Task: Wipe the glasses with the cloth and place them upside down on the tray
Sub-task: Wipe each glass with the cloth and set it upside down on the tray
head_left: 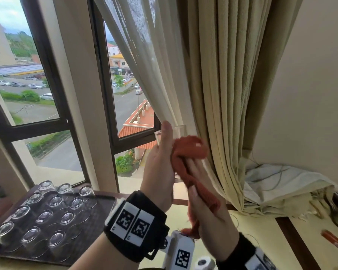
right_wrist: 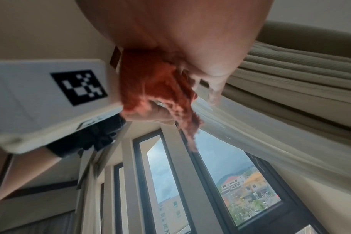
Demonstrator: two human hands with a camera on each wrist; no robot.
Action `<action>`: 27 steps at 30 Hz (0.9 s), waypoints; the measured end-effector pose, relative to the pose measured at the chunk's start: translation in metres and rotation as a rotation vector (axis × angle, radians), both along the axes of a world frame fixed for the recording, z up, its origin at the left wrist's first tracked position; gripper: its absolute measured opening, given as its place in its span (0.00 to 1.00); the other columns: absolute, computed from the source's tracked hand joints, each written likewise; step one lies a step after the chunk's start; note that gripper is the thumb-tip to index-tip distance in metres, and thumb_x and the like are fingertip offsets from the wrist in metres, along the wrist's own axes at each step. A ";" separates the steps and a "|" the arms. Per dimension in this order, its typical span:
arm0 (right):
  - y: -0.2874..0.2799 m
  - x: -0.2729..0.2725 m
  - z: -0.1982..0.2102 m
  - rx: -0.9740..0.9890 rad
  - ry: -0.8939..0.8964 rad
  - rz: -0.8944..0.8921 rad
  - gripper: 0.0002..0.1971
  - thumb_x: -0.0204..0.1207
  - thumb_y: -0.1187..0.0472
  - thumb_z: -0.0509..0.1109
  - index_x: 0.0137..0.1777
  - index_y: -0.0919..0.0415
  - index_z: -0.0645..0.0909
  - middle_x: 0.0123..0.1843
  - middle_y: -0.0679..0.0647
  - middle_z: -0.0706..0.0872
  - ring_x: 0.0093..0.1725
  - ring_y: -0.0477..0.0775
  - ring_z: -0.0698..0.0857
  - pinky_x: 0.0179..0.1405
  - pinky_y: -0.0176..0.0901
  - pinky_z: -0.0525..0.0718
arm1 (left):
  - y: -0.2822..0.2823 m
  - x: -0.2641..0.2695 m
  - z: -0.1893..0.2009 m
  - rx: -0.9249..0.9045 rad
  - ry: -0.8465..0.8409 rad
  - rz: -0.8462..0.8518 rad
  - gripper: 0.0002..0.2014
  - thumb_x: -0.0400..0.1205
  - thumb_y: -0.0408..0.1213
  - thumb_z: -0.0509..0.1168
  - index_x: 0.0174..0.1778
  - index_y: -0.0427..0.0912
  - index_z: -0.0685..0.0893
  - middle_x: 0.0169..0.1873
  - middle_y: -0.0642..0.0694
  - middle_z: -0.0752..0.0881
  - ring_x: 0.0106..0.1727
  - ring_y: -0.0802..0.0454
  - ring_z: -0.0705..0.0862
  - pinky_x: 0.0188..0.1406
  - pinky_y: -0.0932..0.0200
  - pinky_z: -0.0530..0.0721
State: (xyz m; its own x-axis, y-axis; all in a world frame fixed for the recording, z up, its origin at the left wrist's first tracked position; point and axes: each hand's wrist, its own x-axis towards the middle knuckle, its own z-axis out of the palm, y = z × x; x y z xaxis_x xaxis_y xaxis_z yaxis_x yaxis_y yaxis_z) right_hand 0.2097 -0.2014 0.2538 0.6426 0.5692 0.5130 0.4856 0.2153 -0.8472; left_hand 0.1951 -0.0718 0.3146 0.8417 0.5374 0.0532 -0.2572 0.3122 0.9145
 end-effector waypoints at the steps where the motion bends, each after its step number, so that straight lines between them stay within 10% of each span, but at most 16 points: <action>1: -0.001 -0.003 -0.007 -0.025 0.003 0.011 0.26 0.85 0.41 0.60 0.82 0.19 0.66 0.83 0.37 0.77 0.75 0.33 0.78 0.77 0.48 0.78 | 0.006 0.002 -0.002 -0.009 0.017 0.028 0.47 0.68 0.85 0.67 0.54 0.40 0.92 0.56 0.35 0.93 0.59 0.36 0.93 0.64 0.37 0.91; 4: 0.002 0.000 -0.015 -0.027 0.014 0.008 0.25 0.88 0.45 0.60 0.82 0.21 0.68 0.83 0.36 0.77 0.84 0.45 0.74 0.85 0.52 0.72 | 0.014 0.005 -0.006 0.033 0.065 0.066 0.50 0.59 0.91 0.66 0.58 0.50 0.93 0.59 0.40 0.92 0.63 0.39 0.90 0.70 0.35 0.87; 7: 0.010 0.017 0.000 -0.002 0.173 -0.029 0.26 0.87 0.40 0.64 0.85 0.31 0.71 0.70 0.39 0.88 0.69 0.48 0.86 0.71 0.61 0.85 | 0.005 0.002 -0.004 0.081 0.067 -0.019 0.48 0.67 0.86 0.62 0.61 0.44 0.90 0.50 0.42 0.93 0.52 0.46 0.93 0.58 0.43 0.90; 12: 0.012 0.023 0.022 0.065 0.173 -0.085 0.20 0.91 0.47 0.62 0.81 0.46 0.79 0.36 0.27 0.84 0.32 0.33 0.79 0.35 0.28 0.78 | -0.008 0.005 -0.008 0.178 -0.032 -0.038 0.54 0.69 0.87 0.62 0.60 0.33 0.86 0.45 0.33 0.87 0.49 0.40 0.87 0.61 0.39 0.89; 16: 0.004 0.011 -0.009 0.063 0.166 -0.012 0.22 0.88 0.45 0.63 0.80 0.26 0.75 0.43 0.29 0.86 0.41 0.35 0.84 0.42 0.26 0.75 | 0.007 0.015 -0.007 0.104 0.020 -0.055 0.57 0.59 0.85 0.75 0.67 0.37 0.84 0.56 0.32 0.92 0.62 0.37 0.93 0.70 0.34 0.88; 17: 0.003 0.007 -0.017 0.075 0.220 0.006 0.23 0.84 0.39 0.66 0.79 0.23 0.75 0.47 0.34 0.89 0.40 0.34 0.73 0.44 0.27 0.72 | 0.011 0.017 -0.007 0.106 0.040 -0.042 0.56 0.57 0.84 0.77 0.67 0.40 0.84 0.56 0.35 0.92 0.63 0.37 0.92 0.73 0.32 0.86; 18: 0.001 0.003 -0.024 0.091 0.296 0.008 0.25 0.79 0.33 0.70 0.76 0.23 0.78 0.57 0.40 0.92 0.70 0.58 0.73 0.68 0.45 0.62 | 0.015 0.018 -0.007 0.123 0.047 -0.022 0.54 0.57 0.83 0.78 0.68 0.44 0.85 0.52 0.41 0.91 0.60 0.43 0.91 0.76 0.34 0.84; 19: 0.000 0.001 -0.031 0.105 0.389 -0.003 0.30 0.71 0.27 0.76 0.74 0.25 0.81 0.66 0.43 0.91 0.68 0.59 0.87 0.75 0.50 0.84 | 0.017 0.019 -0.006 0.138 0.040 -0.011 0.50 0.58 0.80 0.78 0.67 0.47 0.87 0.44 0.49 0.88 0.52 0.52 0.89 0.73 0.39 0.85; 22: 0.005 0.002 -0.035 0.277 0.793 -0.043 0.43 0.49 0.29 0.91 0.65 0.49 0.93 0.69 0.63 0.91 0.72 0.72 0.87 0.79 0.76 0.77 | 0.013 0.019 -0.003 0.137 -0.030 -0.058 0.36 0.66 0.66 0.82 0.65 0.47 0.88 0.37 0.51 0.79 0.34 0.60 0.82 0.47 0.57 0.86; 24: 0.005 0.008 -0.028 0.418 0.944 -0.013 0.38 0.65 0.35 0.87 0.70 0.59 0.89 0.71 0.72 0.87 0.72 0.80 0.85 0.77 0.83 0.73 | 0.006 0.018 -0.006 0.189 -0.060 -0.082 0.31 0.68 0.55 0.83 0.65 0.46 0.86 0.37 0.49 0.86 0.34 0.60 0.88 0.39 0.63 0.88; 27: -0.004 0.023 -0.013 0.524 1.009 0.054 0.28 0.90 0.40 0.57 0.78 0.58 0.82 0.74 0.72 0.85 0.67 0.77 0.85 0.61 0.75 0.81 | 0.003 0.013 -0.016 0.388 -0.054 -0.078 0.33 0.66 0.53 0.87 0.66 0.53 0.85 0.49 0.50 0.95 0.51 0.56 0.95 0.54 0.53 0.94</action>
State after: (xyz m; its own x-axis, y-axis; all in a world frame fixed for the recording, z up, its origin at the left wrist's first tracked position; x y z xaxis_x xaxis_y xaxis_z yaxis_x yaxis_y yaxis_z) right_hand 0.2322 -0.2057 0.2409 0.8781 0.4767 -0.0418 -0.3879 0.6579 -0.6456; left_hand 0.2082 -0.0688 0.2983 0.8696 0.4034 0.2848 -0.2971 -0.0332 0.9543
